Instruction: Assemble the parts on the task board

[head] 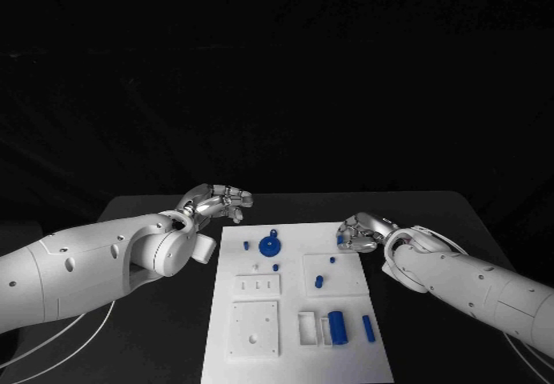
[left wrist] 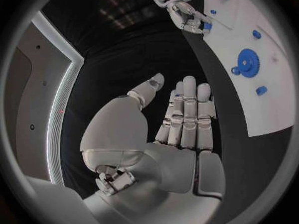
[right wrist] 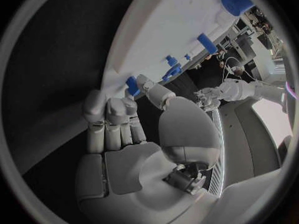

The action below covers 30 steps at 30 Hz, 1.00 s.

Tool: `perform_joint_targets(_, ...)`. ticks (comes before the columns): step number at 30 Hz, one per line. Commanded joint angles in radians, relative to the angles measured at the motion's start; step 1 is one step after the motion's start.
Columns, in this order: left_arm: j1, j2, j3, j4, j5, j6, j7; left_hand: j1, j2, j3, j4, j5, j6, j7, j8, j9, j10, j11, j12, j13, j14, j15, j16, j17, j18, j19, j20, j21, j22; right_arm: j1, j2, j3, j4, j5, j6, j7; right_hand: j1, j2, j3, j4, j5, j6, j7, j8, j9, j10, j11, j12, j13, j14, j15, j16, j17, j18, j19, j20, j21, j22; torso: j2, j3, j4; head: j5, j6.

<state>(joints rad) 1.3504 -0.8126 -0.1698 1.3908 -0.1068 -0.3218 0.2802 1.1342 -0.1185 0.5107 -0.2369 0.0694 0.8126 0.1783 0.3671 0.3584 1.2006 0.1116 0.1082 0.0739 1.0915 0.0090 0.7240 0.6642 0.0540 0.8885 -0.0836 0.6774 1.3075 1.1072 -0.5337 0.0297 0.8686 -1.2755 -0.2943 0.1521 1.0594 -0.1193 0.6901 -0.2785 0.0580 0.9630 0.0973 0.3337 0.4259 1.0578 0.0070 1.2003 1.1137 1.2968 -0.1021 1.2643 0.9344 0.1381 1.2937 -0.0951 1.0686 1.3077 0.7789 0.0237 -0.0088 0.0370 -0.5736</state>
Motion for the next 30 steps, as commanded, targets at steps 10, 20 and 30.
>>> perform_joint_targets(10, 0.0, 0.001, 0.001, 0.004, 0.004, 0.013, 0.009, -0.008, 0.0, 0.004, 0.001, -0.005, 0.002, 0.002, -0.002, 0.002, 0.003, 0.002, 0.0, 0.0, -0.006, -0.002, 0.006, -0.002, 0.023, -0.001, -0.007, 0.005, 0.014, -0.001, -0.002, 0.0, 0.006, 0.036, -0.014, 0.006, -0.016, 0.025, 0.04, 0.026, -0.005, 0.064, -0.001, 0.027, 0.021, 0.02, -0.022, 0.001, -0.004, 0.003, -0.02, -0.003, 0.005, 0.124, 0.009, -0.008, 0.006, 0.015, 0.0, -0.0002, 0.0005, -0.003, 0.0)
perform_joint_targets(20, 0.0, 0.0, 0.001, 0.006, -0.015, 0.015, -0.011, -0.012, 0.003, 0.003, 0.002, -0.006, 0.003, 0.001, -0.002, 0.003, 0.013, -0.001, 0.005, 0.003, -0.006, -0.004, 0.008, -0.002, 0.023, -0.001, -0.008, 0.006, 0.014, 0.007, -0.024, 0.0, 0.06, -0.044, -0.037, -0.059, -0.02, 0.021, 0.043, 0.024, -0.005, 0.068, -0.005, 0.029, 0.024, 0.023, -0.026, 0.0, -0.003, 0.004, -0.025, -0.003, 0.007, 0.124, 0.012, -0.01, 0.008, 0.015, -0.002, 0.0004, -0.0017, -0.002, 0.003)
perform_joint_targets(30, 0.001, -0.004, 0.005, 0.012, -0.112, 0.06, -0.134, -0.079, 0.014, -0.028, 0.039, -0.011, 0.048, -0.024, 0.018, 0.028, 0.119, -0.053, 0.083, 0.055, 0.01, -0.028, 0.032, 0.001, 0.017, 0.009, -0.029, 0.02, 0.015, 0.071, -0.065, 0.025, 0.219, -0.23, -0.025, -0.202, -0.026, 0.006, 0.053, 0.027, 0.008, 0.072, -0.009, 0.03, 0.029, 0.027, -0.03, 0.0, -0.001, 0.005, -0.029, -0.004, 0.009, 0.124, 0.019, -0.017, 0.008, 0.012, -0.008, -0.0028, -0.0035, -0.004, 0.014)
